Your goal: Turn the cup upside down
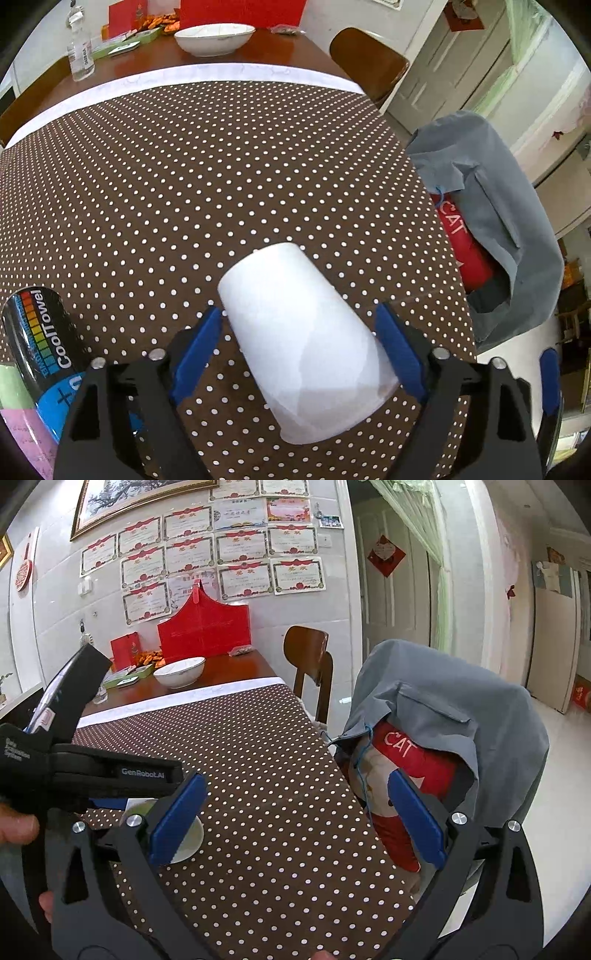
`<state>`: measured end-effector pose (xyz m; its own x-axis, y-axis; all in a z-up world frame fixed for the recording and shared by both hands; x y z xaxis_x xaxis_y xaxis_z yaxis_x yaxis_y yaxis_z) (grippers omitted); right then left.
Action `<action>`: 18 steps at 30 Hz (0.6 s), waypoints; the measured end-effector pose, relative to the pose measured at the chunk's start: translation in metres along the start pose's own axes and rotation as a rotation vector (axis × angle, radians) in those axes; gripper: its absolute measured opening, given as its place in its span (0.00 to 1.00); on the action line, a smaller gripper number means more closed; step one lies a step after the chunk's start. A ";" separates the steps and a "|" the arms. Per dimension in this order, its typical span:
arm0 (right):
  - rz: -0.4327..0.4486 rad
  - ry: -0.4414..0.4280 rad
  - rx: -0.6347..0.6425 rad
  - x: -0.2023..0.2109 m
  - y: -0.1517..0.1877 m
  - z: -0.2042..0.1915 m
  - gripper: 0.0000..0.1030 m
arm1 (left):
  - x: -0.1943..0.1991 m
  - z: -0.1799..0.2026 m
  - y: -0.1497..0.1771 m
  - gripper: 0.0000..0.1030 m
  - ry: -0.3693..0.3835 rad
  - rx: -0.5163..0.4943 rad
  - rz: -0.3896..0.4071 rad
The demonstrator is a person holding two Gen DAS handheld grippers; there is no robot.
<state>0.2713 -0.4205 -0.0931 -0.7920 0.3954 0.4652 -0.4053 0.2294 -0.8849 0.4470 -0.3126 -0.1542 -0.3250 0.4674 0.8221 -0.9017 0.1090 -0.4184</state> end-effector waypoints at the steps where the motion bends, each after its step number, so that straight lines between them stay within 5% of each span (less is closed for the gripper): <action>1: -0.004 -0.007 -0.002 0.000 0.000 0.000 0.94 | 0.000 0.000 0.001 0.78 0.003 -0.004 -0.001; 10: -0.003 -0.021 -0.004 0.011 0.001 0.000 0.94 | 0.020 -0.011 0.012 0.61 0.038 -0.010 -0.024; 18: -0.009 -0.045 -0.004 0.025 0.006 0.004 0.94 | 0.030 -0.005 0.036 0.62 0.002 -0.089 -0.077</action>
Point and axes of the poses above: each gripper's, at about its wrist camera, not at the fingertips, and x roughly against the way its jaws point, z to its right, y to its underside, the point moved 3 cm from there along -x, roughly the way its jaws point, and after that the axes turned 11 degrees about y, right-handed, at the moved point
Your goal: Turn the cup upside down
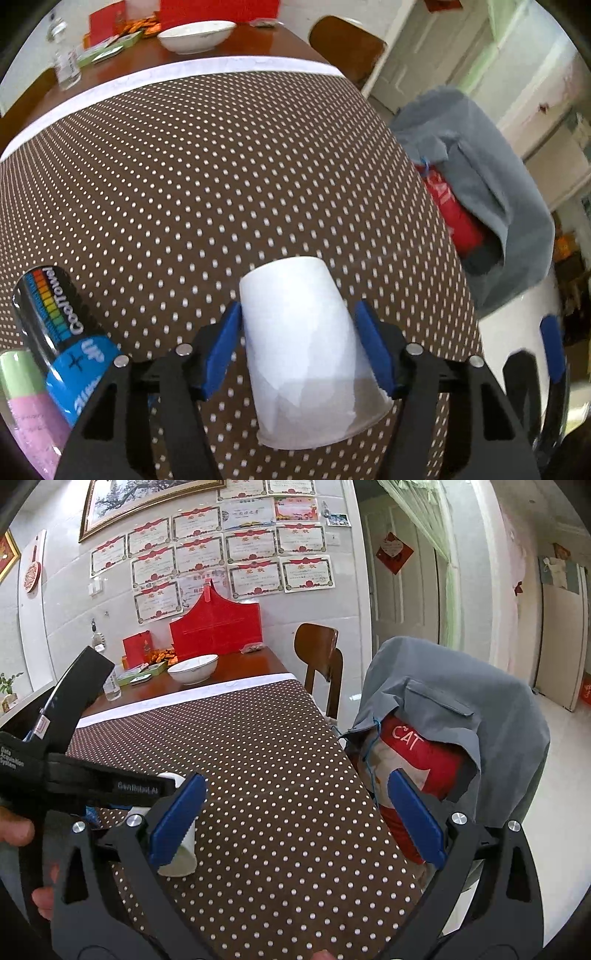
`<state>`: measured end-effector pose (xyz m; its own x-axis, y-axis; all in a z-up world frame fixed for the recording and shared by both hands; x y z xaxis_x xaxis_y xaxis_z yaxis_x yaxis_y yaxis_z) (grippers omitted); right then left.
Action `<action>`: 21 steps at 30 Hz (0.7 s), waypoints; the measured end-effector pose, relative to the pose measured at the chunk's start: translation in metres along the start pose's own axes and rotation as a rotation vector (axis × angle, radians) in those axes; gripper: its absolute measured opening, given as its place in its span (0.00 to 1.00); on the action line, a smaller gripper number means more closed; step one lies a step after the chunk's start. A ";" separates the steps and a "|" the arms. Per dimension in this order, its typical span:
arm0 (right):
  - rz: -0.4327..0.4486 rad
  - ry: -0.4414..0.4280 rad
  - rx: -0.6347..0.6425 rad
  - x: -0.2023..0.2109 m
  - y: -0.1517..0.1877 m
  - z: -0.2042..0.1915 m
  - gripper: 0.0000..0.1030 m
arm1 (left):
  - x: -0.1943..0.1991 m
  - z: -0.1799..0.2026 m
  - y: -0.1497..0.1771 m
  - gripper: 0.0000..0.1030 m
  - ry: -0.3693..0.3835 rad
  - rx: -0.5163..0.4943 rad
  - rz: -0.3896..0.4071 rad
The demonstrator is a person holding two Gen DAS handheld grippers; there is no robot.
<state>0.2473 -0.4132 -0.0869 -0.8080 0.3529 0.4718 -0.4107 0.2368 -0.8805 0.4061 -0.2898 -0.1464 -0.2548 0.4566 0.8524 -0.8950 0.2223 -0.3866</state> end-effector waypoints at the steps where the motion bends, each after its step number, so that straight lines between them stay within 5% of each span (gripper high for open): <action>1: -0.001 -0.004 -0.003 0.002 0.001 0.000 0.94 | 0.001 0.002 0.003 0.62 -0.005 -0.007 -0.009; 8: -0.006 -0.031 0.001 0.014 0.008 0.000 0.94 | -0.008 0.009 0.032 0.62 0.033 -0.003 -0.105; 21: -0.002 -0.095 0.004 0.054 0.016 -0.002 0.94 | 0.048 0.002 0.089 0.61 0.066 0.010 -0.006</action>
Point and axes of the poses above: each gripper's, at about its wrist camera, not at the fingertips, and x roughly against the way its jaws point, z to its right, y to its underside, the point moved 3 cm from there along -x, roughly the way its jaws point, and after that the axes turned 11 degrees about y, right-handed, at the moved point
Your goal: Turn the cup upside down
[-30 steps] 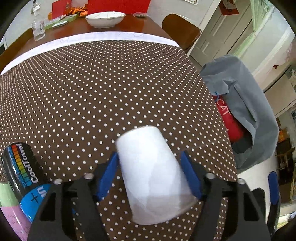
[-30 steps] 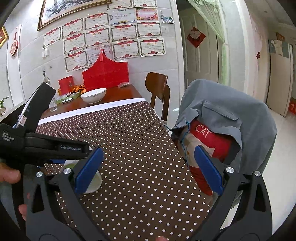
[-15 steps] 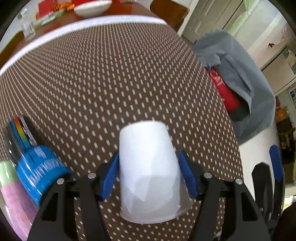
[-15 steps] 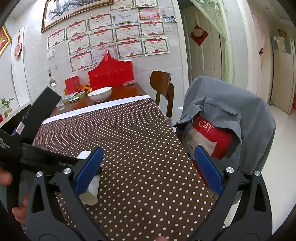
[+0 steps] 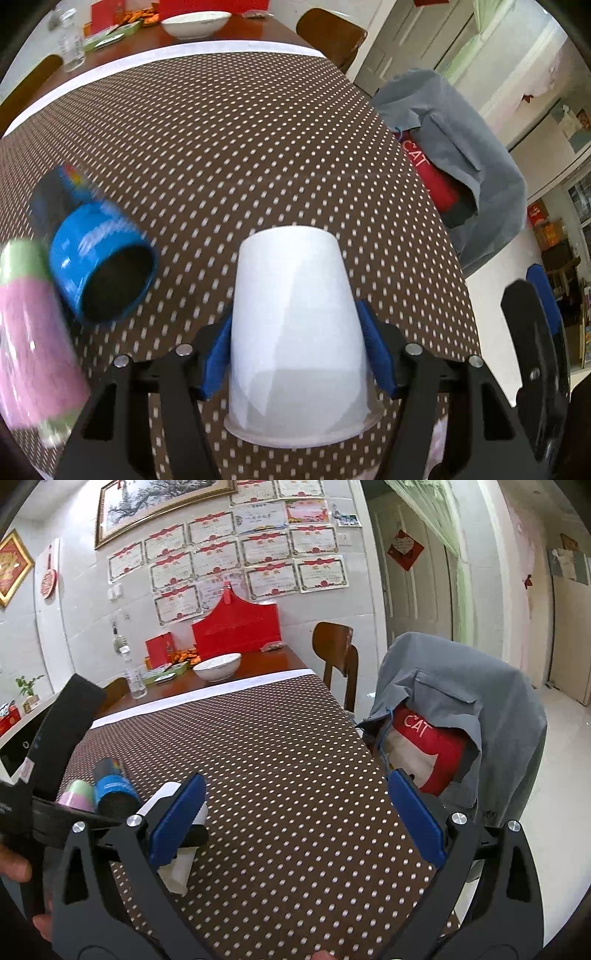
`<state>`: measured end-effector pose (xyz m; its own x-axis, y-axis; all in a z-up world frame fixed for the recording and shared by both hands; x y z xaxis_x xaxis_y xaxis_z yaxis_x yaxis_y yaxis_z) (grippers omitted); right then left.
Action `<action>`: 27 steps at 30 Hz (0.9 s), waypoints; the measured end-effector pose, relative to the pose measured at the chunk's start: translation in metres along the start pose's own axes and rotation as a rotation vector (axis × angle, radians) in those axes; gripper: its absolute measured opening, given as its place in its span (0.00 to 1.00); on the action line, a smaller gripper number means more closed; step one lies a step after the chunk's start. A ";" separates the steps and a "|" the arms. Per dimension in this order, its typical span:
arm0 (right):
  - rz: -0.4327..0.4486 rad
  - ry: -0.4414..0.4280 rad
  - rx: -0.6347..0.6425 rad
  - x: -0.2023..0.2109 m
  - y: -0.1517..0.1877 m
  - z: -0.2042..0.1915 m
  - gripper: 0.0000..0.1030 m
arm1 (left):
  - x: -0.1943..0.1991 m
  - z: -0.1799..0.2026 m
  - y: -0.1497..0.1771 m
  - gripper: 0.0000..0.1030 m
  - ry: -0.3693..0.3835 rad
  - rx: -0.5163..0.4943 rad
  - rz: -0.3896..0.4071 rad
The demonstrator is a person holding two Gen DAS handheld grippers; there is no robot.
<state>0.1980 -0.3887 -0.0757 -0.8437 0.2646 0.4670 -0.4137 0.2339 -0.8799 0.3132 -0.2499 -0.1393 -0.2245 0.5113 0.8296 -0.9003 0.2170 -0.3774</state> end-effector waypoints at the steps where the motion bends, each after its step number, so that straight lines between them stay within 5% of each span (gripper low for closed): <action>1: 0.002 -0.009 0.003 0.004 0.000 -0.002 0.94 | 0.006 -0.001 0.008 0.61 0.005 0.005 0.005; 13: -0.019 -0.129 0.022 0.047 0.020 -0.032 0.94 | 0.054 -0.017 0.082 0.61 0.023 0.080 0.059; 27: -0.070 -0.135 0.073 0.065 0.046 -0.058 0.94 | 0.047 -0.047 0.109 0.63 0.062 0.122 0.015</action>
Point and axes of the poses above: each gripper's, at about its wrist camera, not at the fingertips, and x roughly against the way its jaws point, z to its right, y to its underside, the point moved 3 cm from there along -x, roughly the way its jaws point, and after that the axes turned 11 degrees about y, right-handed, at the moved point
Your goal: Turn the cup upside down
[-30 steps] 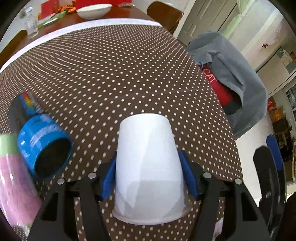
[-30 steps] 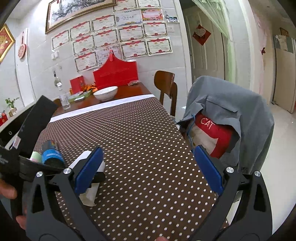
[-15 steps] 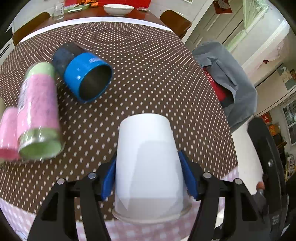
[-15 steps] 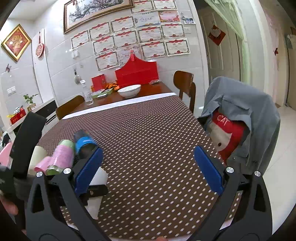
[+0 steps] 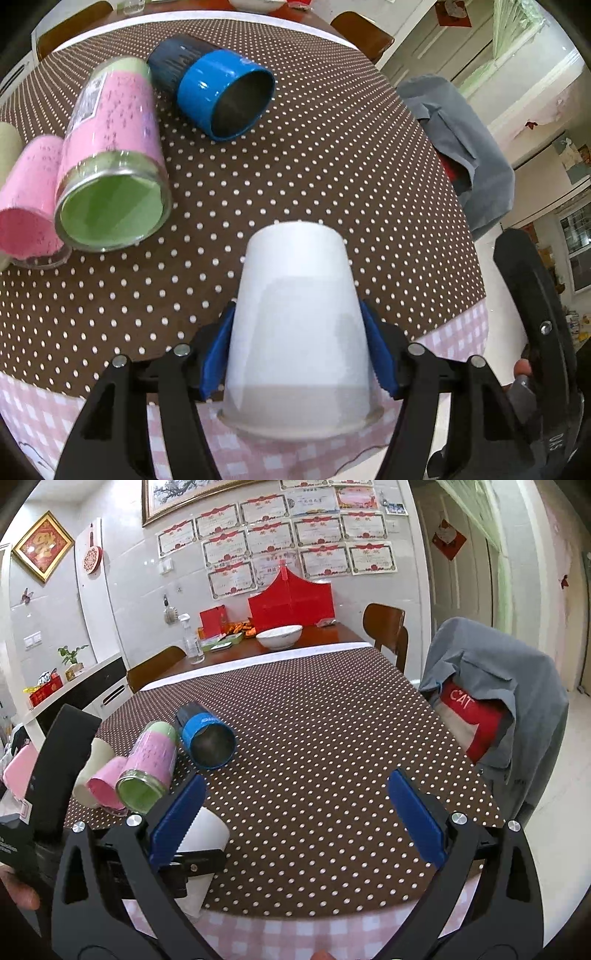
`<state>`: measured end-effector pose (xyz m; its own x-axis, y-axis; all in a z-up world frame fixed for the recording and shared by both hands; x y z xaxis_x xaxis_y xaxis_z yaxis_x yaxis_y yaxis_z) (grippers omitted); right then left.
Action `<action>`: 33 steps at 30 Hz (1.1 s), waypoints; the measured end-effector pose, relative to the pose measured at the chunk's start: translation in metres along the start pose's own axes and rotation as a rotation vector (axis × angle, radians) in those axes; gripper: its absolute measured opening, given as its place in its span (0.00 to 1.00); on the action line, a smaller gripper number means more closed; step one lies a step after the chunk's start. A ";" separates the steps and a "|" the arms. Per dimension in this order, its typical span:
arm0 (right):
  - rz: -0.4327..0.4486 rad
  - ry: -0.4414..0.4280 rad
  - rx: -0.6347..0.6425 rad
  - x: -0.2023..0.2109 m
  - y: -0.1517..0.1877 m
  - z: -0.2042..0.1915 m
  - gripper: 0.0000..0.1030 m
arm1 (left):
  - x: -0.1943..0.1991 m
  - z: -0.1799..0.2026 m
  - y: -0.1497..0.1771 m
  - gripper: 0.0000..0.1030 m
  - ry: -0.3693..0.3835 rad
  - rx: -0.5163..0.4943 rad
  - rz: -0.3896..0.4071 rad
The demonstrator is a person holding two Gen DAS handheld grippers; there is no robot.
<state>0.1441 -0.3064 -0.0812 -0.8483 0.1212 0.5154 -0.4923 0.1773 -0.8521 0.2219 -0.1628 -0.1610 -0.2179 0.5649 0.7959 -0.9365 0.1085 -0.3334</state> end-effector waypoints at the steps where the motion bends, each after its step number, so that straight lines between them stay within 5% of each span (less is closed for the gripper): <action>1: 0.004 0.005 0.006 0.002 0.000 -0.002 0.94 | 0.003 0.000 0.002 0.64 0.001 -0.012 0.002; 9: 0.048 0.023 0.030 0.025 -0.008 -0.017 0.94 | 0.033 0.005 0.009 0.70 -0.017 -0.086 0.063; 17: 0.003 -0.004 0.056 0.028 -0.003 -0.043 0.94 | 0.073 -0.013 0.031 0.71 0.093 -0.100 0.124; 26: -0.056 0.009 0.092 0.024 0.005 -0.079 0.94 | 0.123 -0.051 0.042 0.72 0.063 -0.104 0.270; 33: -0.172 0.013 0.098 0.004 0.013 -0.095 0.94 | 0.144 -0.078 0.031 0.72 -0.088 -0.107 0.375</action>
<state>0.1532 -0.2105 -0.0813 -0.7475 0.1102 0.6551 -0.6474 0.1004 -0.7555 0.1823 -0.0144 -0.0959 -0.5667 0.5095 0.6475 -0.7545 -0.0052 -0.6563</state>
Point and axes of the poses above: each gripper's, at about its wrist camera, not at the fingertips, and x roughly against the way its jaws point, z to its right, y to its underside, the point moved 3 cm from there along -x, roughly the way its jaws point, and after that the axes turned 11 degrees about y, right-handed, at the moved point
